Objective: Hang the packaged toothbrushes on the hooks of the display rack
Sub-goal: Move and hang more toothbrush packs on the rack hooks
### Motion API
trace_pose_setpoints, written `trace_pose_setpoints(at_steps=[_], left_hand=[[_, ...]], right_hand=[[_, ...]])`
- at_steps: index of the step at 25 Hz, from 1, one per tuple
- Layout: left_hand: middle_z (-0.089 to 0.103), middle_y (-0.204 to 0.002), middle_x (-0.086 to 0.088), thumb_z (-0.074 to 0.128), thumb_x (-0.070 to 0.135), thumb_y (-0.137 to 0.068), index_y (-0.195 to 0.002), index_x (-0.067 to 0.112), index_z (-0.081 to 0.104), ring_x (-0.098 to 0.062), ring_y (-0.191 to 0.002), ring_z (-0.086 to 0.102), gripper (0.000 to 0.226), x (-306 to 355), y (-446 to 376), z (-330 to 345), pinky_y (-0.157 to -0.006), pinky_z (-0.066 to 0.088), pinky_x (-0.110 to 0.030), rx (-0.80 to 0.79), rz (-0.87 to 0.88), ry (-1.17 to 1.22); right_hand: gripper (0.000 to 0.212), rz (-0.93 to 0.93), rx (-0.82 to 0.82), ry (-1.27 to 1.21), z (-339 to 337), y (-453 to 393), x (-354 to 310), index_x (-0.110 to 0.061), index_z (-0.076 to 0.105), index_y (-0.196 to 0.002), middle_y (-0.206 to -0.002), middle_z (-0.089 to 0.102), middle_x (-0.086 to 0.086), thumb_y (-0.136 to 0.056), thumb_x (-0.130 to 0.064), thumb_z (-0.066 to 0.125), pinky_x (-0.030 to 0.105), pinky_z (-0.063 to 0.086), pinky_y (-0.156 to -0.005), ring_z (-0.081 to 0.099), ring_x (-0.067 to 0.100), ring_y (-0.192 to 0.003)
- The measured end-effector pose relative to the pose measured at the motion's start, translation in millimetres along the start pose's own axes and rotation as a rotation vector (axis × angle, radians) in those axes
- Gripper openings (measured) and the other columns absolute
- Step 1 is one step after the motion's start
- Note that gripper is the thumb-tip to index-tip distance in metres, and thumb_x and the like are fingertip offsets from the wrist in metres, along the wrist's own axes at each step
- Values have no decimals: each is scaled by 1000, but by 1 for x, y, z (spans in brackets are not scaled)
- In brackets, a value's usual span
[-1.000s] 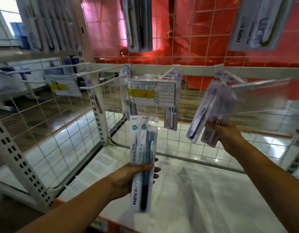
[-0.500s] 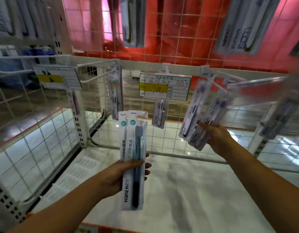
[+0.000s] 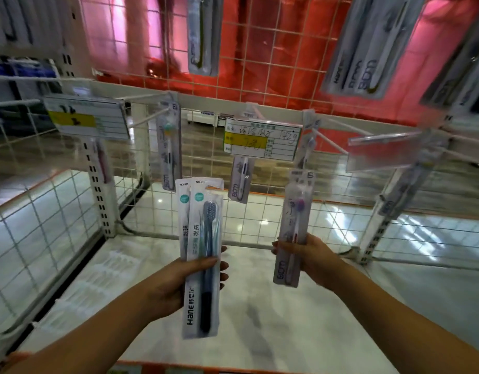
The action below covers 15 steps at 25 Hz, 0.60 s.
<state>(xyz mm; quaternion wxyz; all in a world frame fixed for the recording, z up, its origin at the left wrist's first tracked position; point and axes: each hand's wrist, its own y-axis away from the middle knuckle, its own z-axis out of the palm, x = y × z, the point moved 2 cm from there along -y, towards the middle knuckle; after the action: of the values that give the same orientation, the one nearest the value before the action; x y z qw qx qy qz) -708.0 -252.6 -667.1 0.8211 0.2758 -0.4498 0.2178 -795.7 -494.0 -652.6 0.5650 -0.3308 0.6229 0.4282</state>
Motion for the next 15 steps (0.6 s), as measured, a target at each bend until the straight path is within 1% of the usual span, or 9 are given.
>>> trace_pose_setpoints(at_steps=[2, 4, 5, 7, 9, 12, 15], left_hand=[[73, -83, -14, 75, 10, -67, -93, 10, 73, -23, -71, 71, 26, 5, 7, -8, -64, 60, -32, 14, 3, -10], [73, -82, -12, 73, 10, -69, -83, 15, 78, -22, -70, 71, 16, 12, 14, -19, -65, 60, -31, 36, 15, -16], [73, -82, -12, 72, 9, -71, -83, 16, 78, -22, -71, 71, 15, 15, 18, -24, -65, 60, -31, 46, 21, -8], [72, -82, -14, 71, 8, -72, -92, 12, 74, -23, -70, 71, 21, 17, 24, -33, -65, 60, -33, 57, 28, 21], [72, -81, -14, 71, 8, -72, -99, 9, 69, -24, -68, 70, 27, 14, 29, -41, -63, 60, -33, 68, 16, 42], [71, -79, -14, 65, 6, -73, -104, 7, 66, -24, -66, 70, 31, 4, 35, -51, -60, 59, -31, 85, -11, 44], [71, -80, -15, 63, 6, -71, -105, 6, 66, -24, -67, 69, 34, -5, 41, -59, -62, 59, -31, 89, -40, 59]], right_hand=[[20, 17, -68, 29, 20, -1, 5, -15, 54, -104, -96, 67, 6, -87, -6, 58, 29, 54, -67, 66, 19, -87], [21, 15, -119, 42, 39, -4, 5, -14, 53, -107, -97, 66, 6, -88, -8, 58, 31, 54, -72, 66, 19, -90], [21, 18, -140, 37, 47, -6, 4, -13, 53, -108, -98, 66, 6, -87, -9, 58, 32, 54, -74, 65, 20, -91], [21, 34, -183, 18, 61, -8, 4, -12, 54, -109, -100, 67, 5, -88, -11, 57, 34, 54, -77, 66, 20, -94], [20, 55, -214, 10, 71, -10, 9, -13, 54, -109, -102, 67, 5, -90, -11, 55, 34, 55, -76, 66, 19, -94], [17, 90, -224, -24, 80, -8, 19, -11, 56, -107, -100, 68, 6, -91, -10, 54, 32, 57, -70, 68, 18, -89], [16, 123, -238, -38, 83, -6, 29, -10, 56, -106, -99, 67, 8, -90, -9, 54, 33, 58, -70, 68, 18, -87]])
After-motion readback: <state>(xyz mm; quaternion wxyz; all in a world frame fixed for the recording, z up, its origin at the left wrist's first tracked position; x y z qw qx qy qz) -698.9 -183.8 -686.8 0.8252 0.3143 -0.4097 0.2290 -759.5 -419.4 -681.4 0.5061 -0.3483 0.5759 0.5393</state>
